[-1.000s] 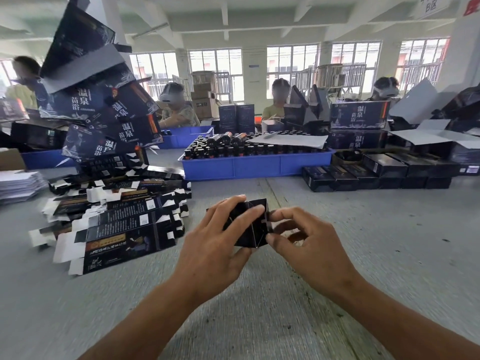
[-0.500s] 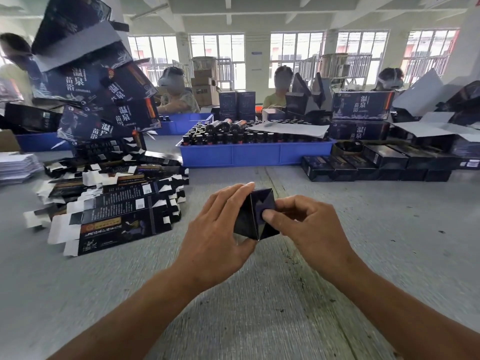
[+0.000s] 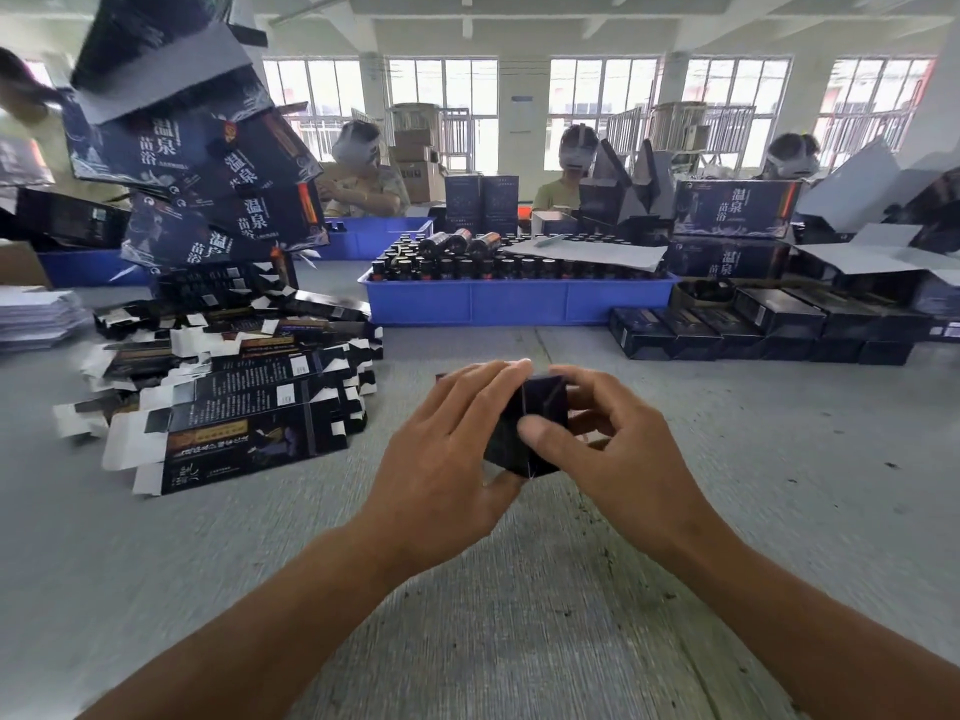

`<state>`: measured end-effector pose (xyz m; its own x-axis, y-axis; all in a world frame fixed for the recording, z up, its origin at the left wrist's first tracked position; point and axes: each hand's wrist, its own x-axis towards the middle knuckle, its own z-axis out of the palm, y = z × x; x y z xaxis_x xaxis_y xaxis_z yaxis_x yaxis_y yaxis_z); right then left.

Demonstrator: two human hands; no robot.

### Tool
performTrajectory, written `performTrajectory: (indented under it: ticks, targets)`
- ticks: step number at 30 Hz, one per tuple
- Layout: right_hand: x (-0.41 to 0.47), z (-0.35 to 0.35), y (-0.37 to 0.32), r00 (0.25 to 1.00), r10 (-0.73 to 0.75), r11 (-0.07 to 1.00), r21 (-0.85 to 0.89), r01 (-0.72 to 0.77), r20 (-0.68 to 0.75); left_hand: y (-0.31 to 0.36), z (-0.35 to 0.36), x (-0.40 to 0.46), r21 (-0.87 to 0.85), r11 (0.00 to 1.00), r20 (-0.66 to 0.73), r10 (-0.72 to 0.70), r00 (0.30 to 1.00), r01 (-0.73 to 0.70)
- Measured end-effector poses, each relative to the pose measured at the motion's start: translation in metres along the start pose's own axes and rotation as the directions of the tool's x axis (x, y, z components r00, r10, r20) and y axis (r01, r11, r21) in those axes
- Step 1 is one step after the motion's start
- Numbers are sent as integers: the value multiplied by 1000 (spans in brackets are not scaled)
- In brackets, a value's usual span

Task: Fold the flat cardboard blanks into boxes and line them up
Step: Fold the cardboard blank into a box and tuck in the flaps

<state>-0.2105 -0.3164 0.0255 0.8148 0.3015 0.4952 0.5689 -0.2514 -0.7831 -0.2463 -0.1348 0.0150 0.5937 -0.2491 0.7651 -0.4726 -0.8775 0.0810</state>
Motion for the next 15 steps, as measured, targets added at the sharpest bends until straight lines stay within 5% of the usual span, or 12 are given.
performTrajectory:
  ticks: [5,10,12,15]
  targets:
    - [2,6,4,996,87,995,58,-87,8,-1,7,-1,2,991,69,134,989,-135]
    - [13,-6,14,974,224,946,248,-210,-28,-1,2,0,-24,988,-122,-155,980,154]
    - [14,-6,18,967,251,924,288,-253,45,-3,-3,3,-247,895,-62,-398,915,372]
    - [13,-3,19,952,255,928,233,-290,168,-4,-10,11,-689,538,152,-548,823,486]
